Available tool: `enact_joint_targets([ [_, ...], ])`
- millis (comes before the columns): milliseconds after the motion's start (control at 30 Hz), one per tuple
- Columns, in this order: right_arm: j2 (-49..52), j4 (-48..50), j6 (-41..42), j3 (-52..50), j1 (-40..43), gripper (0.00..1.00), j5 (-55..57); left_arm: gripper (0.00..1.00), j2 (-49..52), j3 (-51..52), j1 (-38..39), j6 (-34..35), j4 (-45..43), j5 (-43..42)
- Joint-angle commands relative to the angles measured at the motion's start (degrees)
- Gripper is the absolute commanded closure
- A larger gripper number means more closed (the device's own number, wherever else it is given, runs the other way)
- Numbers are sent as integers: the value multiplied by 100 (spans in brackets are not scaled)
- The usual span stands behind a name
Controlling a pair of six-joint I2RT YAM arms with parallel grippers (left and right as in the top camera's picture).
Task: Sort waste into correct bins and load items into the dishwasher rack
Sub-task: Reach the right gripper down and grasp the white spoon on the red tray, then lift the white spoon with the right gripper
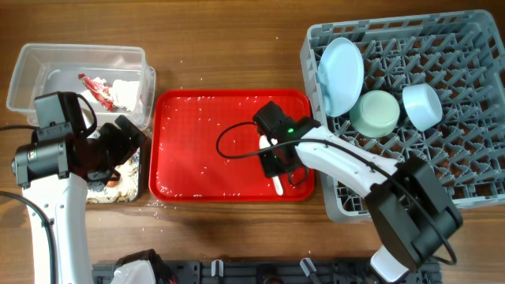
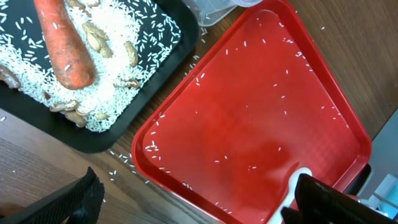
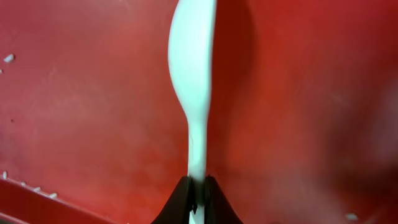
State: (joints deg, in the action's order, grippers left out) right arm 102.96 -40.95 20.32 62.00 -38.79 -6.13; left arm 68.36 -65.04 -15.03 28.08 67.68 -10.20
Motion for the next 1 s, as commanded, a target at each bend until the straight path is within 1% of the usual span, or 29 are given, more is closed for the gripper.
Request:
enact_joint_targets([
  [0, -446, -46, -42, -85, 37, 96, 96, 0, -2, 11, -37, -109, -11, -46],
  [100, -518, -181, 35, -81, 39, 96, 240, 0, -4, 11, -37, -109, -11, -46],
  [167, -837, -201, 94, -66, 39, 96, 431, 0, -4, 11, -37, -109, -11, -46],
  [233, -1427, -640, 372, 109, 219, 96, 1257, 0, -4, 11, -37, -109, -11, -46],
  [267, -1661, -758, 313, 199, 365, 96, 1414, 0, -4, 11, -37, -109, -11, -46],
  [300, -1961, -758, -120, 299, 579, 96, 1384, 0, -4, 11, -37, -109, -11, -46],
  [333, -2116, -638, -396, 304, 726, 96, 1102, 0, -4, 11, -37, -109, -11, -48],
  [367, -2096, -616, -492, 302, 752, 96, 780, 0, -4, 11, -37, -109, -13, -48],
  [400, -1998, -649, -492, 273, 739, 60, 584, 0, -4, 11, -37, -109, -15, -46],
  [433, -1799, -669, -479, 164, 691, 50, 352, 0, -2, 11, -37, -109, -13, -48],
  [500, -1355, -767, -334, -13, 601, 42, 136, 0, -4, 11, -37, -109, -9, -48],
  [533, -1119, -807, -334, -57, 525, 33, -44, 0, -2, 11, -37, -109, -9, -48],
  [567, -898, -839, -319, -74, 433, 28, -179, 0, -4, 11, -37, -109, -13, -46],
  [600, -595, -894, -184, -79, 284, 27, -160, 0, -4, 11, -37, -109, -15, -46],
  [667, 17, -903, 232, -79, 98, 51, -98, 0, -2, 11, -37, -109, -13, -48],
  [733, 442, -909, 540, -79, 96, 51, -103, 0, -4, 11, -37, -109, -13, -46],
  [833, 675, -922, 713, -120, 72, 79, -129, 0, -4, 11, -37, -109, -13, -46],
  [867, 678, -911, 734, -149, 72, 94, -129, 0, -2, 11, -37, -109, -13, -46],
  [900, 675, -909, 730, -149, 70, 96, -129, 0, -2, 11, -37, -109, -13, -46],
  [967, 605, -903, 706, -136, 76, 96, -125, 0, -2, 11, -37, -109, -15, -46],
])
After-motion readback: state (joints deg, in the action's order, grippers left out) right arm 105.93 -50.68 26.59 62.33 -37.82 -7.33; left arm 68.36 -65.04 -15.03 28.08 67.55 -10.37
